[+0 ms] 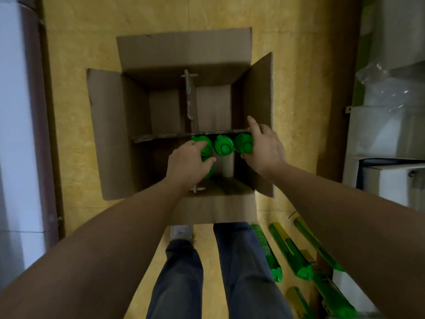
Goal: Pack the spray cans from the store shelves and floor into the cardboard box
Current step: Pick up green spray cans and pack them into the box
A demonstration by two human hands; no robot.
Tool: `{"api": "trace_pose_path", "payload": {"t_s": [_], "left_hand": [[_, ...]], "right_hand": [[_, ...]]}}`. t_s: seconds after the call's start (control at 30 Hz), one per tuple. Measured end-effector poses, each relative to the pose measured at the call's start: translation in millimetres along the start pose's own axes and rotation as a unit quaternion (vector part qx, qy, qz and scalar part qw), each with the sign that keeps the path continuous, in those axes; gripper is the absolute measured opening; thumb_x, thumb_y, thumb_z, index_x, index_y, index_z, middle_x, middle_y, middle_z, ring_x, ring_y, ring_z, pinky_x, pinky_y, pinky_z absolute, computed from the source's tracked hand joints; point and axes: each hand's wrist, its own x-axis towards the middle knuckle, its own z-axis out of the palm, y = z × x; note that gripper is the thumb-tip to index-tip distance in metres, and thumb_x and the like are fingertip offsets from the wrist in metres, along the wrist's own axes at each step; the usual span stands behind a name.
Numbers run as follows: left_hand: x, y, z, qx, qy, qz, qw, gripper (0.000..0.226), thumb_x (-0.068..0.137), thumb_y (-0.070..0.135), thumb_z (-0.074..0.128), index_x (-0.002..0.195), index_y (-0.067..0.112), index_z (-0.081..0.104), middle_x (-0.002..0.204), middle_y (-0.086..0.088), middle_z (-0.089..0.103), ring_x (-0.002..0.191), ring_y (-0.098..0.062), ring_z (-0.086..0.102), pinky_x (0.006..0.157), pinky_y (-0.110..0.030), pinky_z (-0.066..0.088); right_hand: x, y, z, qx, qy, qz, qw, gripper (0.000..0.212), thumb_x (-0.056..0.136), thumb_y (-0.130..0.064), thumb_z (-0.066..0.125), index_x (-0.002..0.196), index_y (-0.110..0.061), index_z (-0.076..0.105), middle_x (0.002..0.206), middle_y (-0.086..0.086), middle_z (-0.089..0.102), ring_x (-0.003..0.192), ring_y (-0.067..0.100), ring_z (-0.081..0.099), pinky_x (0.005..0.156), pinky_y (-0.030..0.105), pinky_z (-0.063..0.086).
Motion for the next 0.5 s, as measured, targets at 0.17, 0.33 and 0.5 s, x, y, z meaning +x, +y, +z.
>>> {"api": "trace_pose_path", "payload": {"t_s": [0.17,0.33,0.5], "left_hand": [[-13,23,-61,0.004,0.025,0.033,0.999,0.065,0.094,0.049,0.065,0.15,0.022,0.046,0.149,-0.005,0.048,0.133,-0.028,0.049,0.106,-0.043,0.045],[-43,50,-137,0.032,0.064,0.049,0.996,0.072,0.093,0.051,0.065,0.154,0.022,0.041,0.16,-0.007,0.036,0.145,-0.03,0.036,0.116,-0.046,0.036],[-81,82,-226,0.079,0.122,0.084,0.986,0.076,0.092,0.056,0.063,0.156,0.024,0.036,0.162,-0.008,0.032,0.147,-0.029,0.031,0.119,-0.049,0.03]], "right_hand": [[-21,-29,-49,-0.008,0.03,-0.011,0.999,0.106,0.084,-0.029,0.08,0.162,-0.029,0.009,0.156,0.015,0.035,0.137,0.034,0.04,0.105,0.044,0.046],[-57,-68,-118,-0.006,0.069,-0.023,0.997,0.101,0.085,-0.035,0.078,0.161,-0.029,0.013,0.158,0.015,0.032,0.139,0.035,0.036,0.11,0.045,0.038],[-100,-108,-189,-0.032,0.117,-0.025,0.992,0.098,0.083,-0.039,0.079,0.159,-0.031,0.018,0.156,0.015,0.034,0.138,0.036,0.035,0.108,0.047,0.039]]}}
